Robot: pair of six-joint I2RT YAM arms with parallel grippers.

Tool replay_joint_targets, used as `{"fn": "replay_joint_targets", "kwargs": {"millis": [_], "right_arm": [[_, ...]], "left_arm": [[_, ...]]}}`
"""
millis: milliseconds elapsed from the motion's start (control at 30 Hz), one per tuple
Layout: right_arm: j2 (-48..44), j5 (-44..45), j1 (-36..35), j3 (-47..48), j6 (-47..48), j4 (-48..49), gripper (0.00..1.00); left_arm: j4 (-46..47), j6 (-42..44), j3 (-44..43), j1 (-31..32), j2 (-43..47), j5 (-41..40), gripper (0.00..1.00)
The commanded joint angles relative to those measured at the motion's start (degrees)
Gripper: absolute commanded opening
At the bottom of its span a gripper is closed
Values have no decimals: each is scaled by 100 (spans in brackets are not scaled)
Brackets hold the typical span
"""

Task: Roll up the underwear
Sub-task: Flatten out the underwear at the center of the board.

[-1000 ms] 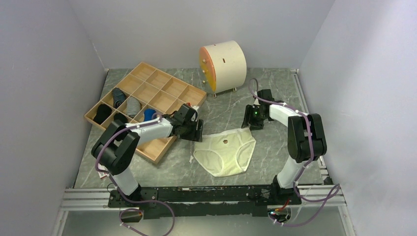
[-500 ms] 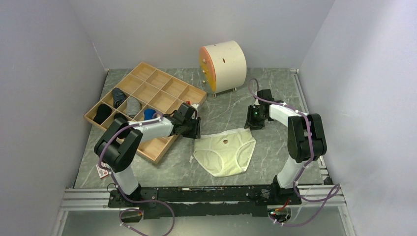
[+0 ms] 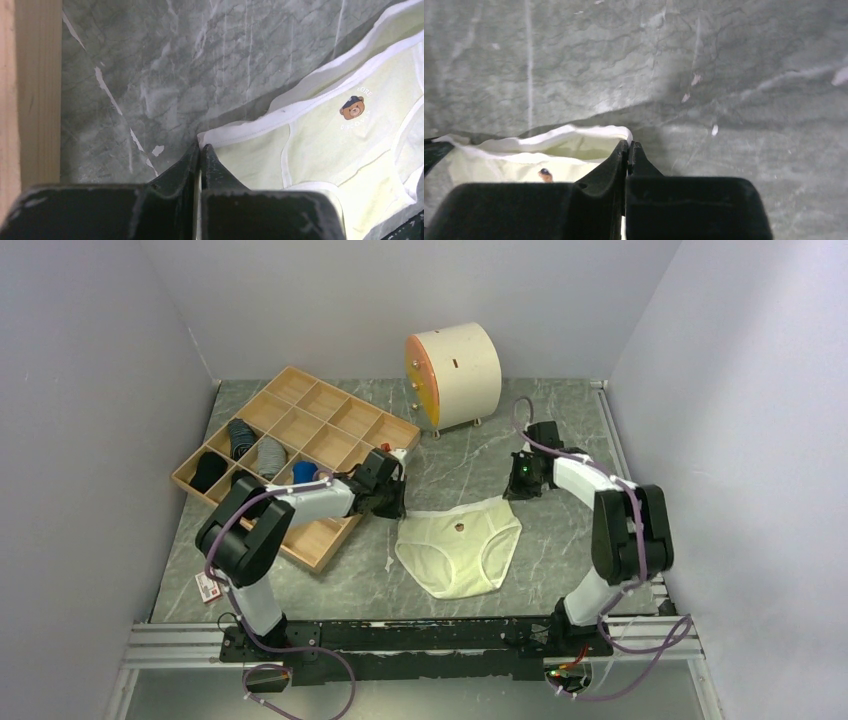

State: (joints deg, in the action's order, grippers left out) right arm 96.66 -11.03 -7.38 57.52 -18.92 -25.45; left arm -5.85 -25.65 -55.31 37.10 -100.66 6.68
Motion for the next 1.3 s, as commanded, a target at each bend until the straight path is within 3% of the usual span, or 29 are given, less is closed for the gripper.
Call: {"fn": "replay_joint_targets", "kwargs": {"millis": [0,133,300,567,733,933,1100,1267], "right_arm": [[-1190,268,67,-202,-280,238,0],[-2225,297,79,-507,-533,32,0],[-3820,-271,68,-1072,-920,-191,0],[-6174,-1084,67,-1015,-1173,-1186,0],[-6851,-1204,70,-557,-1205,-2026,0],[-6638,-570,69,-524,-1464,-2313,0],[-4963,12,76,-1078,-1523,-1576,0],[-3369,489,111,-1283,-1562,-54,0]], "left_arm": [[10,146,-77,-2,646,-44,5],[-130,99,163,-2,1506,-96,5],[-292,33,508,114,2733,29,5],[-1490,-201,406,1408,4274,-656,5],[-2199,-544,259,1926,5082,-1094,5],[-2537,-693,119,1937,4814,-1316,5],[-2170,-619,-146,1825,3452,-1928,5],[-1128,-265,-398,715,1904,-1369,5]]}}
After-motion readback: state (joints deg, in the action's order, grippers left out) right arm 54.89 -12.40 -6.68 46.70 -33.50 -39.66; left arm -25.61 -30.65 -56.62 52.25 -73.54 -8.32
